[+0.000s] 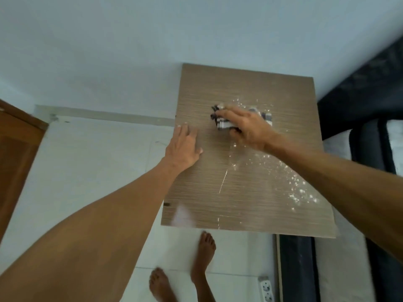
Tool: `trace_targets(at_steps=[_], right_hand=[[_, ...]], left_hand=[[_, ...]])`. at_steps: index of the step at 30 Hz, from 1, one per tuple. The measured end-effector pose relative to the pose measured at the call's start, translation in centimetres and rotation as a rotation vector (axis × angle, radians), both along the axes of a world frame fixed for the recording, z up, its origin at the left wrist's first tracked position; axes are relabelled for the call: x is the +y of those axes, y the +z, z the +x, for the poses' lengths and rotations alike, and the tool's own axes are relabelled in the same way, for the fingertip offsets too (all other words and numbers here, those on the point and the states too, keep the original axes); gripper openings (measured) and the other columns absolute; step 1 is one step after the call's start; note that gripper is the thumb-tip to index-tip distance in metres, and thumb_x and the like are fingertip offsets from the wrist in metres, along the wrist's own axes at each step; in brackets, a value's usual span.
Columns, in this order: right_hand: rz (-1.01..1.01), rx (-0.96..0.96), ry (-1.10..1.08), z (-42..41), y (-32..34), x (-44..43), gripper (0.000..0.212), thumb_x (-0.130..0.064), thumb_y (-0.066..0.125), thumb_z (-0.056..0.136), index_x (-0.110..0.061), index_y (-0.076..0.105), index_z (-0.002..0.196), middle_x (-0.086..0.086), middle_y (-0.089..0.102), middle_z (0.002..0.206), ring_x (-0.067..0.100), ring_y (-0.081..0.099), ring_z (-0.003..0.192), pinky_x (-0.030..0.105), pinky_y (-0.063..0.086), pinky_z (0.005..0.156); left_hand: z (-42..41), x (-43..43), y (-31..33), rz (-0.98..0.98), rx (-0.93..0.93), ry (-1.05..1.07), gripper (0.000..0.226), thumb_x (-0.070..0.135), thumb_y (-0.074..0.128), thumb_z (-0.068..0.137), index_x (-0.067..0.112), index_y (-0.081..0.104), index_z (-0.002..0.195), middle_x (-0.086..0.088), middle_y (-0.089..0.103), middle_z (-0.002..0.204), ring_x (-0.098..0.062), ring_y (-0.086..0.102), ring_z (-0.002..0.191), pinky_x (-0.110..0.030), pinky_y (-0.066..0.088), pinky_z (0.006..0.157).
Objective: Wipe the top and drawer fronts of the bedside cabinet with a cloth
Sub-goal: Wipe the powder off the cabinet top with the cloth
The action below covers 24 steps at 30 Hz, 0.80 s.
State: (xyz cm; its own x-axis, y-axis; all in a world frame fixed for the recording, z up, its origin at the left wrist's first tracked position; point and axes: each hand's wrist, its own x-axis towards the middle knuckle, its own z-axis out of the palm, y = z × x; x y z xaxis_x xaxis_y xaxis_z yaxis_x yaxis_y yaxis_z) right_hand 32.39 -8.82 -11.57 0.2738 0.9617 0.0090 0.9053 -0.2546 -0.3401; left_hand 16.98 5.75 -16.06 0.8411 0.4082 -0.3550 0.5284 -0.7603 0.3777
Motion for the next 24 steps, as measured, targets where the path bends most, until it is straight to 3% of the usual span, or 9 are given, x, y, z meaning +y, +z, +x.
trace_targets(at_steps=[4,10,13,16,20,24], right_hand=[[0.005,-0.063,-0.045,6.3,-0.6,4.0,0.043,-0.01,0.05,0.093,-0.009,0.05,0.136,0.019,0.049,0.142,0.037,0.063,0.106,0.051,0.05,0.094],[-0.079,-0.039,-0.126,11.4,-1.9,7.8,0.055,-0.008,0.05,0.09,-0.014,0.041,0.144,0.012,0.04,0.15,0.034,0.048,0.127,0.045,0.036,0.106],[-0.299,-0.056,-0.107,13.0,-3.9,8.6,0.068,-0.043,0.048,0.095,-0.028,0.019,0.154,0.009,0.017,0.162,0.032,0.024,0.145,0.051,0.022,0.115],[-0.428,-0.164,-0.124,14.1,-5.7,8.8,0.077,-0.079,0.019,0.086,-0.044,0.005,0.152,0.002,-0.005,0.164,0.03,0.002,0.149,0.066,0.01,0.114],[-0.406,-0.162,-0.218,13.0,-7.2,8.4,0.078,-0.084,0.009,0.082,-0.05,-0.005,0.15,0.001,-0.015,0.163,0.036,-0.01,0.148,0.069,0.0,0.112],[-0.375,-0.143,-0.304,10.2,-7.7,7.5,0.074,-0.082,0.007,0.084,-0.049,-0.004,0.15,0.004,-0.013,0.163,0.041,-0.006,0.147,0.068,0.0,0.112]], left_hand=[[1.7,-0.3,-0.2,-0.011,0.107,0.005,0.08,0.035,0.06,0.092,0.017,0.013,0.154,-0.011,-0.001,0.163,-0.031,0.001,0.15,-0.048,0.016,0.119],[2.0,-0.6,-0.7,0.017,0.11,0.017,0.083,0.036,0.06,0.092,0.018,0.008,0.155,-0.01,-0.006,0.163,-0.033,-0.001,0.15,-0.051,0.019,0.119],[2.0,-0.6,-0.7,0.008,0.108,0.029,0.084,0.035,0.06,0.092,0.019,0.007,0.155,-0.009,-0.007,0.163,-0.032,-0.003,0.15,-0.05,0.016,0.118],[1.9,-0.6,-0.7,-0.01,0.123,0.029,0.084,0.034,0.059,0.093,0.019,0.003,0.155,-0.008,-0.01,0.163,-0.031,-0.006,0.15,-0.049,0.011,0.119],[1.8,-0.6,-0.8,0.006,0.121,0.028,0.084,0.034,0.059,0.093,0.019,0.004,0.155,-0.009,-0.01,0.163,-0.031,-0.005,0.15,-0.049,0.01,0.119],[1.9,-0.6,-0.7,0.002,0.133,0.029,0.084,0.035,0.06,0.092,0.02,0.005,0.155,-0.008,-0.01,0.163,-0.031,-0.004,0.15,-0.05,0.013,0.119]])
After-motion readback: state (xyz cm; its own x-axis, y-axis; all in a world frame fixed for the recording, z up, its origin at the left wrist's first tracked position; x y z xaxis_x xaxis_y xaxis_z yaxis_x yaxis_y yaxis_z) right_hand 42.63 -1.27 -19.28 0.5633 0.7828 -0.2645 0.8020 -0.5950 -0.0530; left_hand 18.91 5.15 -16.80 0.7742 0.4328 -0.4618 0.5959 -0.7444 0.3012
